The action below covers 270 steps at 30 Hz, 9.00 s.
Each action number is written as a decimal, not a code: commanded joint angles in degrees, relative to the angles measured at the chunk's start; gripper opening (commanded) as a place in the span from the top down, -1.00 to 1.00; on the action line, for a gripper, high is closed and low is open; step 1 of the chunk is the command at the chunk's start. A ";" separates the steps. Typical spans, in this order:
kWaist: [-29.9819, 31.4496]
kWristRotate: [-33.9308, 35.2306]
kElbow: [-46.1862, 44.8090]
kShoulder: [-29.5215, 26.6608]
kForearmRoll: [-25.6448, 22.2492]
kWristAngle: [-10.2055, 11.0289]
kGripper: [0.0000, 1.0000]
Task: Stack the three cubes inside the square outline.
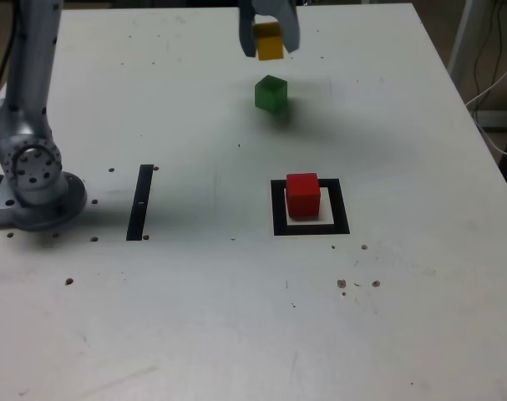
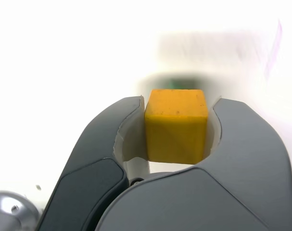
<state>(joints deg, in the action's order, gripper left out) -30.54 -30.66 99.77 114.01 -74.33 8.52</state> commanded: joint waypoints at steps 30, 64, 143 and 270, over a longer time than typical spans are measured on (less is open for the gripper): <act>32.31 32.34 -7.50 -2.65 -2.73 -5.97 0.55; 37.22 36.38 -9.21 0.69 1.64 -5.36 0.41; 2.27 -14.60 -11.95 1.57 6.50 5.82 -0.99; 38.11 38.24 -2.22 -3.21 -7.33 -3.19 0.81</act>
<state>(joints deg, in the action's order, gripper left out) 7.51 7.74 97.34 110.32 -81.92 5.22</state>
